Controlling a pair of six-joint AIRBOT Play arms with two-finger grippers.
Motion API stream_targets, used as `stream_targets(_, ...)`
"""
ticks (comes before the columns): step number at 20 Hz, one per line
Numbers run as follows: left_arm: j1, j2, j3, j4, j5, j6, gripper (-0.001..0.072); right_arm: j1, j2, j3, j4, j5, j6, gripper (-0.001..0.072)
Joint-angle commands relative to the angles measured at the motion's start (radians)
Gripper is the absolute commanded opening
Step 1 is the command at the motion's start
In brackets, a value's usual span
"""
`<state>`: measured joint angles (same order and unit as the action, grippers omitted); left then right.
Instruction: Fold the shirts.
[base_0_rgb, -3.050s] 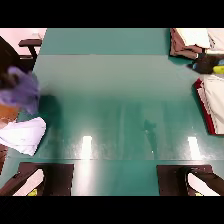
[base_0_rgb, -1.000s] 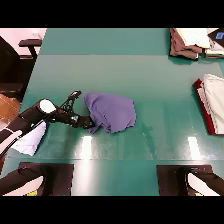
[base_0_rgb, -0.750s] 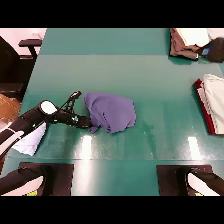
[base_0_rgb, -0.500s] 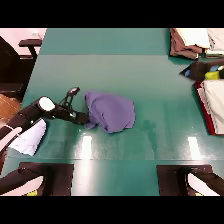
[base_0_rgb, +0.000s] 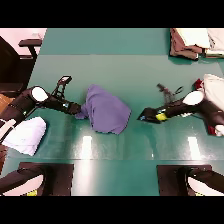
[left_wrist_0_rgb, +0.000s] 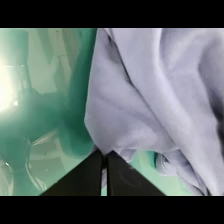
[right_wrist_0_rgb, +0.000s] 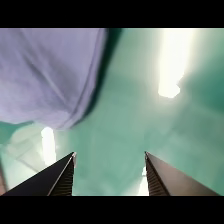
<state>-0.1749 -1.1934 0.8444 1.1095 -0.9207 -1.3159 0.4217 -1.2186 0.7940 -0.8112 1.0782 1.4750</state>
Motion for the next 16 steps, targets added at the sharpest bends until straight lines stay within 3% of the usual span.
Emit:
stream_targets(1, 0.002, -0.002, 0.004, 0.010, -0.016, -0.004, 0.0029, 0.146, -0.132, -0.042, 0.190, -0.160, -0.047, 0.0490)
stream_targets(6, 0.002, -0.002, 0.004, 0.011, -0.023, -0.003, 0.0029, 0.245, -0.256, 0.060, 0.184, -0.170, -0.071, 0.0415)
stream_targets(8, 0.002, -0.002, 0.004, 0.011, -0.023, -0.003, 0.0029, 0.254, -0.277, 0.114, 0.140, -0.171, -0.071, 0.0168)
stream_targets(10, 0.002, 0.000, 0.005, 0.016, -0.021, -0.004, 0.0028, 0.250, -0.276, 0.159, 0.064, -0.163, -0.070, 0.0018)
stream_targets(16, 0.002, 0.129, 0.162, 0.195, -0.012, -0.074, 0.0028, 0.096, -0.117, 0.330, -0.317, 0.004, 0.039, 0.0017)
